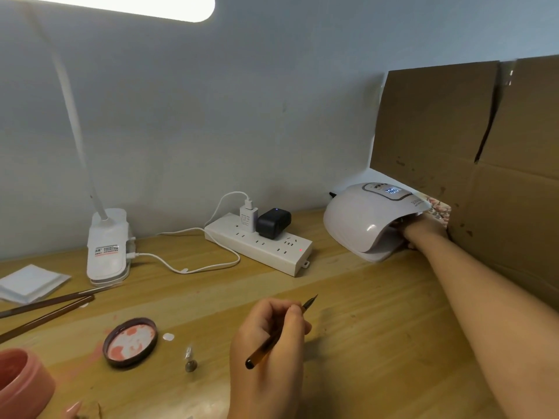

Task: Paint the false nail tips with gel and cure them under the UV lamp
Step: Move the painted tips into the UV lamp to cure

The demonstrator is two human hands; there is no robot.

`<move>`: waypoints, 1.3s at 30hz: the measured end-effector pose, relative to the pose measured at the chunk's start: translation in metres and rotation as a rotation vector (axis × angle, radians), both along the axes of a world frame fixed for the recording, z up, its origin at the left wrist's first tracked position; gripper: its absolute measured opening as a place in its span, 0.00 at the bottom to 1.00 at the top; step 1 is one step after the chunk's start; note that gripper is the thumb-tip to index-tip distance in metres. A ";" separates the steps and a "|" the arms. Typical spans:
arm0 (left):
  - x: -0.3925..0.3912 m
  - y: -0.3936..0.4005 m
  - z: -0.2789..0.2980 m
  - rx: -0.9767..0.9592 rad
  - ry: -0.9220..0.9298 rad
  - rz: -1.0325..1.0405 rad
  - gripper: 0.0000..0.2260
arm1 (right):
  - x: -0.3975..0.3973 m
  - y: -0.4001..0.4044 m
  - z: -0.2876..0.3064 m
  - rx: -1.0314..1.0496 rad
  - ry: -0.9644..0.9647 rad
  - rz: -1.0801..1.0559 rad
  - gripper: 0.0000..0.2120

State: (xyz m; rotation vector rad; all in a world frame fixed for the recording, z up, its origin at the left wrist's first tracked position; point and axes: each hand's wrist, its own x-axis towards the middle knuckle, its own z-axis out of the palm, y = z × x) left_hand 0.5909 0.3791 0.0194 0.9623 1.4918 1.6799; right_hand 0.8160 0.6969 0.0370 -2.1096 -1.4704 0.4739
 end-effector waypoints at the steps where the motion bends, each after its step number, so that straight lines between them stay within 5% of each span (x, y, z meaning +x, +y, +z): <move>1: 0.000 0.000 0.000 0.002 -0.001 0.003 0.08 | 0.001 0.001 -0.001 0.003 0.004 -0.009 0.16; 20: -0.001 0.001 -0.002 0.011 -0.012 0.011 0.09 | -0.004 -0.054 0.005 -0.109 0.250 0.283 0.02; 28: 0.000 0.002 -0.005 0.026 -0.010 0.015 0.11 | 0.005 -0.066 0.000 -0.009 0.143 0.289 0.07; 39: 0.000 0.000 -0.003 0.022 0.003 0.010 0.09 | -0.006 -0.050 -0.002 0.234 0.305 0.347 0.06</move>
